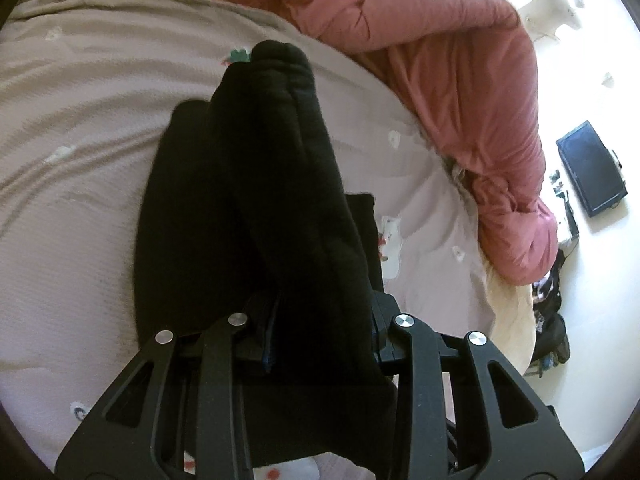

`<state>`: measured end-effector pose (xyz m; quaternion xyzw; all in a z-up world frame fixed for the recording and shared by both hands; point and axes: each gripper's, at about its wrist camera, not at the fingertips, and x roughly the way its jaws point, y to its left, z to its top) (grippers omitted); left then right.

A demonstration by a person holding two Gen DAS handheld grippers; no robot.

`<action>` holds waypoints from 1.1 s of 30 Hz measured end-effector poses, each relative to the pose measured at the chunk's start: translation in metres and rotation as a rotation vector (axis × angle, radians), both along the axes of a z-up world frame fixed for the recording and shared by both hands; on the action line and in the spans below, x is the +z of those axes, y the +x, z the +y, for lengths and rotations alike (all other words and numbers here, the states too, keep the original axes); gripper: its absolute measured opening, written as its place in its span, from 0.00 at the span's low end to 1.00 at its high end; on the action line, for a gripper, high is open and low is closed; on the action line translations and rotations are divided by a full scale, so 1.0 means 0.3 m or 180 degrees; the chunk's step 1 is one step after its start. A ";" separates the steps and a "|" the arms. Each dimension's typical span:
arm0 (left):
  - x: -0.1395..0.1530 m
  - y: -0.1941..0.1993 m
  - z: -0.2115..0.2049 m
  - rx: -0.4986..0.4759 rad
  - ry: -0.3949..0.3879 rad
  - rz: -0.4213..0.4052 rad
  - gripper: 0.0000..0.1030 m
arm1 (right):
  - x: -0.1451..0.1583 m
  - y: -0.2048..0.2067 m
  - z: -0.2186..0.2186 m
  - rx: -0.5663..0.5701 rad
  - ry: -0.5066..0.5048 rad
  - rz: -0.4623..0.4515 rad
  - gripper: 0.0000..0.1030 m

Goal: Fold small clothes

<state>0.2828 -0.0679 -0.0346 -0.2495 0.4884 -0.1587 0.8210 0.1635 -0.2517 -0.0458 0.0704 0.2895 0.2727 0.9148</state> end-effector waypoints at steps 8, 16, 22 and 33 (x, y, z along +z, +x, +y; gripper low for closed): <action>-0.042 0.017 -0.056 -0.0176 0.0098 -0.0010 0.35 | -0.067 0.030 -0.062 -0.0106 0.0120 0.0378 0.06; 0.007 -0.058 0.011 -0.0224 -0.0063 -0.0309 0.60 | -0.092 0.039 -0.107 -0.0146 0.0222 0.0561 0.09; -0.010 -0.127 0.118 0.0103 0.0180 -0.0378 0.56 | -0.126 0.042 -0.159 -0.0224 0.0410 0.0780 0.13; -0.087 -0.198 0.128 0.0091 0.0734 -0.0452 0.56 | -0.103 0.016 -0.226 -0.0234 0.0705 0.0894 0.56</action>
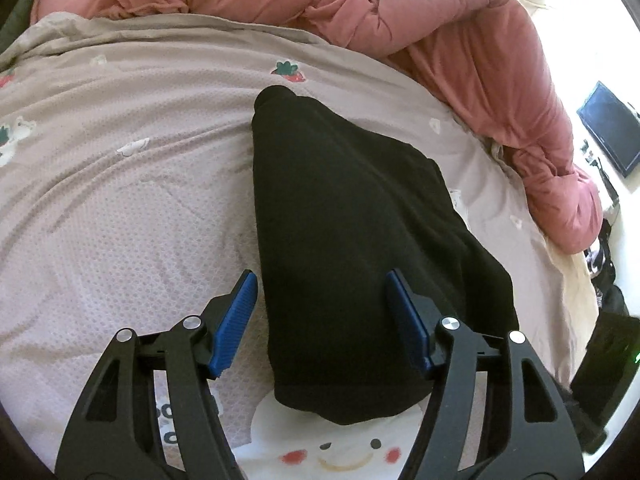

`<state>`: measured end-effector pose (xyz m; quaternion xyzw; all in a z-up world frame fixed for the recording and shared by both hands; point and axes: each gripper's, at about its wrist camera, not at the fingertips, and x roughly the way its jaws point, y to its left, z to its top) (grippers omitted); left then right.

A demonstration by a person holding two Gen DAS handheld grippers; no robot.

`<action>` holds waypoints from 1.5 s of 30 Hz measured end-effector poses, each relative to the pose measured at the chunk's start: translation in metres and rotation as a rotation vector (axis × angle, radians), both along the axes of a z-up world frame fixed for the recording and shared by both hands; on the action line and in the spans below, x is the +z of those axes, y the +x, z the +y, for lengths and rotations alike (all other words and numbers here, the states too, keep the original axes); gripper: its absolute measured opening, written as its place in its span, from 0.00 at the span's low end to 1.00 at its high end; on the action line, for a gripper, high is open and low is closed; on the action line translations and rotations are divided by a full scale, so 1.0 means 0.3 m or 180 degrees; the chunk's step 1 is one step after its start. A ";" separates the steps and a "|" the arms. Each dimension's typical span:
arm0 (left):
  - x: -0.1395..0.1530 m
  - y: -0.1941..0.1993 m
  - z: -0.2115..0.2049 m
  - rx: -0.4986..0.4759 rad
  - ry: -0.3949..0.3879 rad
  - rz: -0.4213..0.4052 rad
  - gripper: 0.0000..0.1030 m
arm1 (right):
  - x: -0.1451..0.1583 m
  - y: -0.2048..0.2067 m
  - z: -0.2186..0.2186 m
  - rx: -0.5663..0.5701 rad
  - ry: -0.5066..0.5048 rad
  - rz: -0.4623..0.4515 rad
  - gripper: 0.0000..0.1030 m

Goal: Fold small clothes

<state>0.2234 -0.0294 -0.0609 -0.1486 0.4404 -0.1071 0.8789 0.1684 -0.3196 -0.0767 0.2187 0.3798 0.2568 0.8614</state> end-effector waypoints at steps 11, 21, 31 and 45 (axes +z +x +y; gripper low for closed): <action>0.011 -0.014 -0.010 -0.0042 0.0060 -0.0063 0.57 | 0.043 0.174 -0.003 0.0207 0.0249 0.0293 0.77; 0.023 -0.023 -0.015 -0.0060 0.0132 -0.0085 0.59 | 0.019 0.354 0.061 0.0377 0.0206 0.0540 0.78; 0.034 -0.028 -0.022 -0.0051 0.0222 -0.0112 0.61 | 0.010 0.369 0.075 0.0324 0.0086 0.0353 0.34; 0.057 -0.037 -0.060 -0.0159 0.0285 -0.0095 0.66 | 0.127 0.298 0.062 0.0278 -0.0507 -0.0334 0.16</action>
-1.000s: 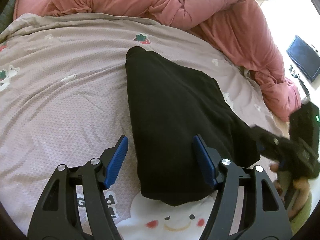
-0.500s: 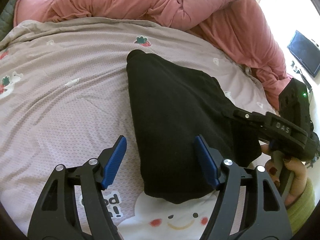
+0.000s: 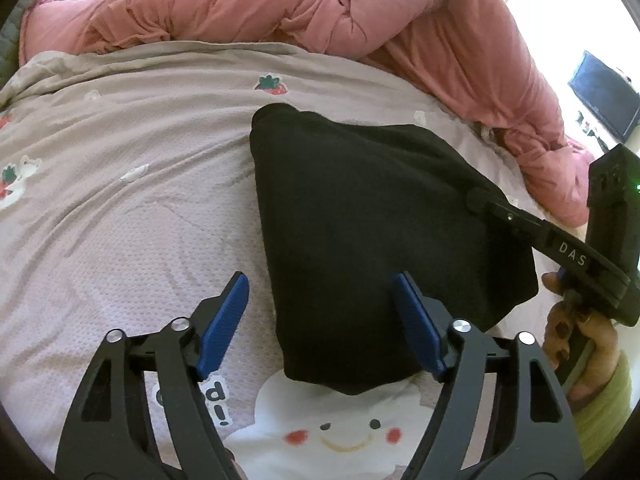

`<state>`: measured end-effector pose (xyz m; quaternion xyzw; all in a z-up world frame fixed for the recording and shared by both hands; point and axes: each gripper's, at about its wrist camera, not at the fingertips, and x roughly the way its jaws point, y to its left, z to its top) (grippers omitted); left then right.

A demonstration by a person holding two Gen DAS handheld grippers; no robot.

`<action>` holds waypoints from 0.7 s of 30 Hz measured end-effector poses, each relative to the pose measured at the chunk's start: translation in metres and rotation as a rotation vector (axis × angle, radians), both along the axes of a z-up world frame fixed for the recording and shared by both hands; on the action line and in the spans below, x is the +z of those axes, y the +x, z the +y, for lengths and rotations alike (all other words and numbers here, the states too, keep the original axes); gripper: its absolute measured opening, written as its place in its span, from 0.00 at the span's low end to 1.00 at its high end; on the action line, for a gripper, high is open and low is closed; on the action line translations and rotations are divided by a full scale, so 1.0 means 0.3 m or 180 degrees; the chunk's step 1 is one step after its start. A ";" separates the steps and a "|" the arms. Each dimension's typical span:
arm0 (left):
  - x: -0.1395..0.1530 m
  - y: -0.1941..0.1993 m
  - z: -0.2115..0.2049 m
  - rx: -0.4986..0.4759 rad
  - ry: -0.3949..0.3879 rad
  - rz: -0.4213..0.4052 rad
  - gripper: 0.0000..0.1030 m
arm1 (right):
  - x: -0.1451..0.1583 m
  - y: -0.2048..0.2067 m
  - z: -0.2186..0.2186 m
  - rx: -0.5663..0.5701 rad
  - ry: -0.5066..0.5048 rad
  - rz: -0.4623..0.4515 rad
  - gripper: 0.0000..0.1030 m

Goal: Fold small clothes
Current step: 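Open the right tool and withdraw it from the folded shirt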

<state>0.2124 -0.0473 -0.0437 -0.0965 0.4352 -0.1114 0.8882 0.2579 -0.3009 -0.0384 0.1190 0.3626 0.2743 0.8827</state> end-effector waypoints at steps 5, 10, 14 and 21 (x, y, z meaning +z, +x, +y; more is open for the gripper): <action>-0.036 0.005 -0.008 0.0023 0.0001 0.0100 0.70 | -0.124 0.041 0.004 -0.0089 -0.0152 0.0390 0.28; -0.052 0.003 0.007 0.0033 -0.0008 0.0120 0.75 | -0.146 0.010 -0.033 -0.0231 -0.0040 0.0393 0.39; -0.053 -0.005 0.010 0.0043 0.0016 0.0100 0.75 | -0.113 -0.045 -0.044 -0.0289 -0.0096 0.0270 0.44; -0.053 -0.031 0.004 0.0023 0.0089 0.0063 0.75 | -0.100 -0.134 -0.035 -0.0136 -0.0170 0.0263 0.55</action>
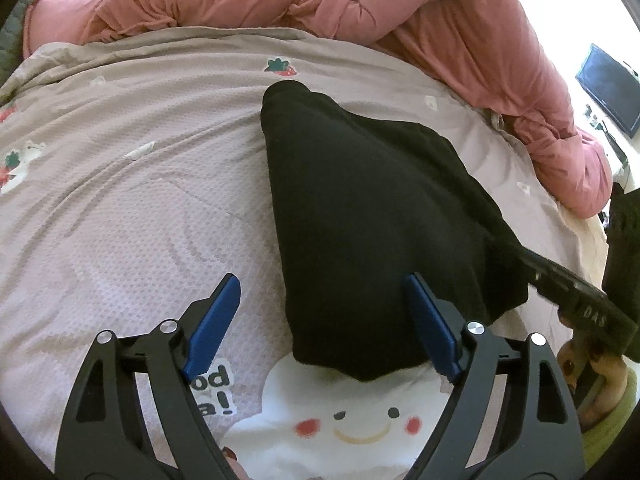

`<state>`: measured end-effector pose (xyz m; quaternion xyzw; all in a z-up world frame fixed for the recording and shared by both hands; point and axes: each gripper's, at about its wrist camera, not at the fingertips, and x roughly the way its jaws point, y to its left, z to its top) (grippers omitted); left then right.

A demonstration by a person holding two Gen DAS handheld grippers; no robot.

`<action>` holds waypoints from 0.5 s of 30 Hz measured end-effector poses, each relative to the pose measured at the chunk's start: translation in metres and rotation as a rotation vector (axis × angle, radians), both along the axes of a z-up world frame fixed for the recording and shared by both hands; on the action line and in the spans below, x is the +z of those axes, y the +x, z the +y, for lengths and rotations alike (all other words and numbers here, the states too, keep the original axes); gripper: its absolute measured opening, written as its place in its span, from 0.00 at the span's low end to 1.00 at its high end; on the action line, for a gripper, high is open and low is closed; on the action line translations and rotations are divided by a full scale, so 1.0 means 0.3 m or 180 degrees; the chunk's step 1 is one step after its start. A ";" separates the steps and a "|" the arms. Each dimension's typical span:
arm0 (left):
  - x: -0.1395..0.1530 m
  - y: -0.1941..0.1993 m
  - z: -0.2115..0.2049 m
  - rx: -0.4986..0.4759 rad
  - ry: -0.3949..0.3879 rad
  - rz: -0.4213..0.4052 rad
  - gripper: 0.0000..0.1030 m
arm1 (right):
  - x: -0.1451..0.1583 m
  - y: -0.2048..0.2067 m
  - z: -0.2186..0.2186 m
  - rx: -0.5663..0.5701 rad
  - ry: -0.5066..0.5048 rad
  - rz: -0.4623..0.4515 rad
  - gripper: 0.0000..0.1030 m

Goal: Fold small clothes
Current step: 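Open the right tool and withdraw it from the folded shirt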

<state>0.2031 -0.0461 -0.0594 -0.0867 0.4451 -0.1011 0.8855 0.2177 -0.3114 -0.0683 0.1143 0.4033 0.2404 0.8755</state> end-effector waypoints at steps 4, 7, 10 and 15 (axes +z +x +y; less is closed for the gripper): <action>-0.014 -0.021 -0.005 -0.0032 0.0052 0.0005 0.75 | -0.038 -0.008 0.005 -0.0063 -0.0164 0.0067 0.42; -0.025 -0.026 -0.014 -0.0052 0.0106 0.0027 0.75 | -0.078 -0.006 0.023 -0.0061 -0.0275 0.0131 0.42; -0.019 -0.026 -0.014 -0.0047 0.0117 0.0021 0.75 | -0.056 -0.022 0.037 -0.0092 -0.0381 0.0023 0.47; -0.009 -0.038 -0.012 -0.0038 0.0141 0.0004 0.75 | -0.011 -0.064 0.023 -0.0250 -0.0491 -0.0185 0.62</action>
